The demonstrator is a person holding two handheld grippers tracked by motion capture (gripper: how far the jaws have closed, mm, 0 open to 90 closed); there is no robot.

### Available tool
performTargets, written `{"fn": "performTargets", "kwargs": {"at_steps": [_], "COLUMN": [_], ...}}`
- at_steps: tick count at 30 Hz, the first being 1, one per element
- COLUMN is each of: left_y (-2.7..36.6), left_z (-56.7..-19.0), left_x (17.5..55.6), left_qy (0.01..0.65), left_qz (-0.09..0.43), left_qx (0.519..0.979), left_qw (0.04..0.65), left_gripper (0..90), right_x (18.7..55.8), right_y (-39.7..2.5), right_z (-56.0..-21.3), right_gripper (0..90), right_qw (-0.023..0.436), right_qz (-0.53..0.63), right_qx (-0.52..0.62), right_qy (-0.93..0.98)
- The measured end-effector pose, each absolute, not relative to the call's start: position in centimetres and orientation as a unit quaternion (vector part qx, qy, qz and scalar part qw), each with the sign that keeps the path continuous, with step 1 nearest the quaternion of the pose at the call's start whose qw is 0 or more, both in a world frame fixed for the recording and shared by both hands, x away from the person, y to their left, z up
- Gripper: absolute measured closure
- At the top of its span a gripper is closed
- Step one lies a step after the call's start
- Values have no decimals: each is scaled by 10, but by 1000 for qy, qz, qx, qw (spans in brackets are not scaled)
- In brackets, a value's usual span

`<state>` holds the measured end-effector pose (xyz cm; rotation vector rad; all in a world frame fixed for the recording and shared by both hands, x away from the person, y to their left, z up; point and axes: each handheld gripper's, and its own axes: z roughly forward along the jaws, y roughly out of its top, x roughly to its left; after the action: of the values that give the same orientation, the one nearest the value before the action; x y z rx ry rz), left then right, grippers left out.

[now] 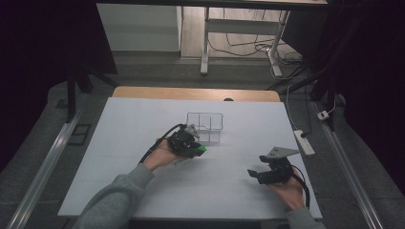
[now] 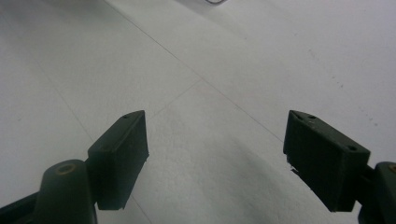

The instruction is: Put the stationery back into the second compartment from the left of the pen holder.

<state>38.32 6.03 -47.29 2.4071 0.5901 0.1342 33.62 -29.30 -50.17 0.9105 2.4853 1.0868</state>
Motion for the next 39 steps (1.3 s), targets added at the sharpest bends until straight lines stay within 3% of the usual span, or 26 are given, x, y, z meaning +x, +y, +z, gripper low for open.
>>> {"fn": "performTargets", "kwargs": {"at_steps": [39], "left_y": [104], "left_z": [-434], "left_x": [381], "left_qy": [260], "left_qz": [105], "left_qx": [861], "left_qw": [425], "left_gripper": [662], "right_x": [336], "right_y": [-293], "right_z": [-501], "right_gripper": [214], "right_qw": [142], "right_qz": [378], "right_qx": [316], "right_qy": [859]}}
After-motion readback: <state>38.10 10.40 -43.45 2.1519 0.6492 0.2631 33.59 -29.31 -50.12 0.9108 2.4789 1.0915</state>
